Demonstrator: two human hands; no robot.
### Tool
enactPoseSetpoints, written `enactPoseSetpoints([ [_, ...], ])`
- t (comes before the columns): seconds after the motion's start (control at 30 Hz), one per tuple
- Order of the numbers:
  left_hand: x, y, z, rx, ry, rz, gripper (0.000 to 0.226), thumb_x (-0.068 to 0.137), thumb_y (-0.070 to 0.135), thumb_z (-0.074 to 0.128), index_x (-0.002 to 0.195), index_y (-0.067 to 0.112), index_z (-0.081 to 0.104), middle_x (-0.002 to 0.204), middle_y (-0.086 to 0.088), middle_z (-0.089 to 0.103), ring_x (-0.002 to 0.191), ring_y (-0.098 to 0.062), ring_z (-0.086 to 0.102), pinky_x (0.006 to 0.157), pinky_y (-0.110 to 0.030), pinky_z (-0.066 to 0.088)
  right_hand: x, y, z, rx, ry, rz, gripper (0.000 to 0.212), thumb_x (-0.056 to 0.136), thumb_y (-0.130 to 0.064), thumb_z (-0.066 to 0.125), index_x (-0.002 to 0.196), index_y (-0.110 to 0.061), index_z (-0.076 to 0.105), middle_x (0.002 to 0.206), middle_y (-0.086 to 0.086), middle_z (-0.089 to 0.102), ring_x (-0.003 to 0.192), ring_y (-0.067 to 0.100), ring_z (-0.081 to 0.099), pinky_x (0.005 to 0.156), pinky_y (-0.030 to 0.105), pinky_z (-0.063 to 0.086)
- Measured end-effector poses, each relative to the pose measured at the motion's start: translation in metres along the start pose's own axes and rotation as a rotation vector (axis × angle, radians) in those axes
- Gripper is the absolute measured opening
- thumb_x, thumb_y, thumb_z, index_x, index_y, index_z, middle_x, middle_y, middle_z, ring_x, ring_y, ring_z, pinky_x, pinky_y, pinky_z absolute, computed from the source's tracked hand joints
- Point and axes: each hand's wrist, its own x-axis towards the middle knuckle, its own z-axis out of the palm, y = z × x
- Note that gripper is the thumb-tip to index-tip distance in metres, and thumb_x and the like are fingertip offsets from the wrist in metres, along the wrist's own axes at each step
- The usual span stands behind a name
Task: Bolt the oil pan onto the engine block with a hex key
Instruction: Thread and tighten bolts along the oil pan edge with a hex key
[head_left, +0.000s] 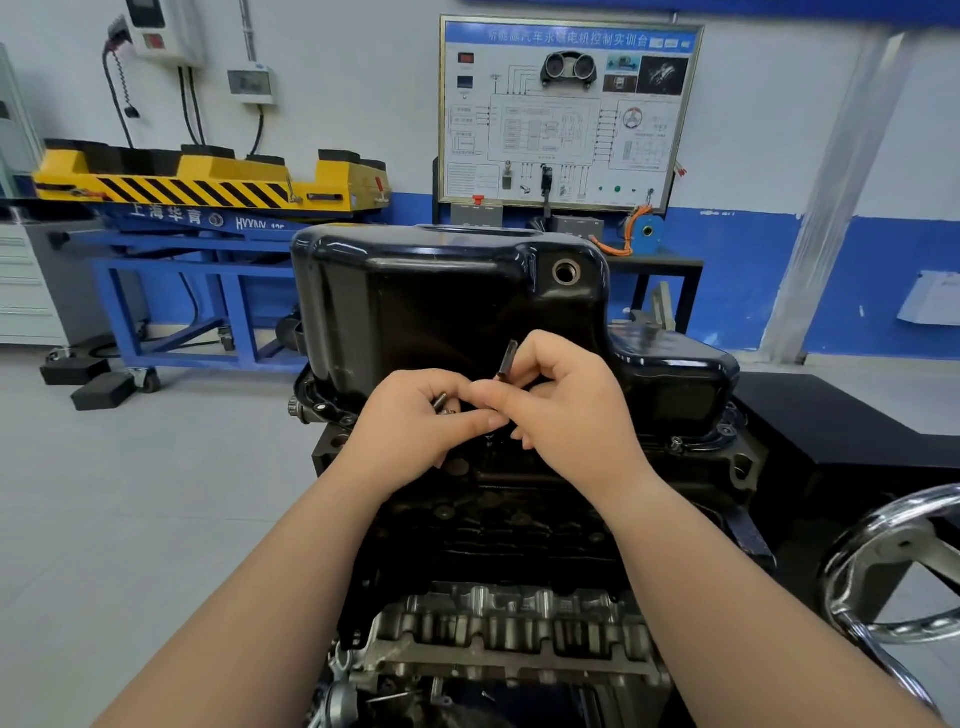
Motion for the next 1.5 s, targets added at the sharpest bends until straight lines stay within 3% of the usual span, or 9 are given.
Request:
enactPoseSetpoints([
  [0.2,-0.001,0.002,0.0,-0.028,-0.007,-0.003,0.002,0.077,0.032,0.072,0.074,0.031,0.072,0.046,-0.001,0.051,0.038,-0.009,0.043,0.046,-0.018,0.038,-0.005,0.0,-0.004,0.059,-0.144,0.009,0.024,0.092,-0.006,0.055,0.099,-0.026,0.066,0.094,-0.009,0.072,0.046,0.011,0.058,0.067,0.022,0.056],
  [0.37,-0.002,0.002,0.0,0.007,-0.004,0.001,0.004,0.075,0.031,0.074,0.076,0.035,0.072,0.043,0.006,0.049,0.037,-0.007,0.045,0.046,-0.017,0.04,-0.002,0.001,-0.005,0.008,-0.05,0.031,0.009,0.083,-0.011,0.069,0.078,-0.018,0.068,0.075,-0.002,0.07,0.043,0.007,0.054,0.051,0.025,0.052],
  [0.53,-0.001,0.003,0.0,0.008,-0.008,-0.003,0.006,0.072,0.036,0.075,0.074,0.031,0.071,0.045,0.006,0.049,0.038,-0.007,0.046,0.044,-0.016,0.039,-0.002,0.002,0.0,0.01,0.001,-0.002,0.024,0.077,-0.014,0.076,0.066,-0.012,0.054,0.068,0.007,0.062,0.046,0.018,0.053,0.045,0.021,0.047],
  [0.67,-0.002,0.004,-0.001,0.007,-0.021,-0.002,0.008,0.075,0.033,0.072,0.068,0.034,0.069,0.046,0.003,0.049,0.039,-0.009,0.045,0.045,-0.019,0.041,-0.003,-0.001,-0.001,0.007,-0.1,0.002,0.009,0.085,-0.015,0.067,0.084,-0.023,0.064,0.084,-0.006,0.069,0.048,0.009,0.059,0.062,0.023,0.055],
  [0.77,-0.003,0.004,-0.001,-0.009,-0.022,-0.009,0.006,0.078,0.028,0.072,0.072,0.03,0.072,0.045,0.004,0.049,0.039,-0.009,0.044,0.046,-0.022,0.041,-0.004,-0.003,-0.003,0.036,-0.131,-0.02,0.022,0.09,-0.006,0.058,0.1,-0.026,0.065,0.095,-0.009,0.071,0.048,0.01,0.061,0.068,0.022,0.056],
  [0.97,-0.002,0.003,0.0,0.011,-0.002,-0.011,0.003,0.076,0.028,0.074,0.078,0.026,0.073,0.044,0.005,0.049,0.038,-0.008,0.044,0.047,-0.02,0.041,0.0,-0.003,-0.002,0.0,-0.016,-0.032,0.016,0.085,-0.007,0.067,0.082,-0.023,0.069,0.075,-0.007,0.07,0.045,0.001,0.055,0.048,0.016,0.048],
  [1.23,-0.001,0.002,0.001,0.008,0.005,-0.012,0.004,0.073,0.032,0.075,0.074,0.029,0.072,0.042,0.007,0.048,0.037,-0.007,0.044,0.044,-0.017,0.04,0.001,-0.002,0.002,-0.013,-0.029,-0.076,0.016,0.081,-0.006,0.069,0.073,-0.019,0.066,0.065,-0.011,0.065,0.058,-0.004,0.06,0.051,0.007,0.042],
  [1.4,-0.002,0.003,0.001,0.001,-0.001,-0.026,0.003,0.075,0.029,0.074,0.073,0.029,0.072,0.042,0.007,0.049,0.037,-0.007,0.044,0.042,-0.016,0.038,-0.002,0.0,0.007,-0.068,0.034,-0.126,0.034,0.082,-0.004,0.067,0.065,-0.031,0.054,0.069,-0.013,0.065,0.07,0.001,0.065,0.063,0.018,0.054],
  [1.5,-0.002,0.003,0.001,-0.01,0.0,-0.041,0.004,0.076,0.027,0.073,0.072,0.027,0.072,0.043,0.007,0.049,0.037,-0.008,0.044,0.042,-0.017,0.038,-0.005,0.003,0.012,-0.072,0.081,-0.137,0.025,0.084,-0.005,0.066,0.068,-0.021,0.056,0.072,-0.01,0.065,0.071,0.002,0.066,0.065,0.023,0.056],
])
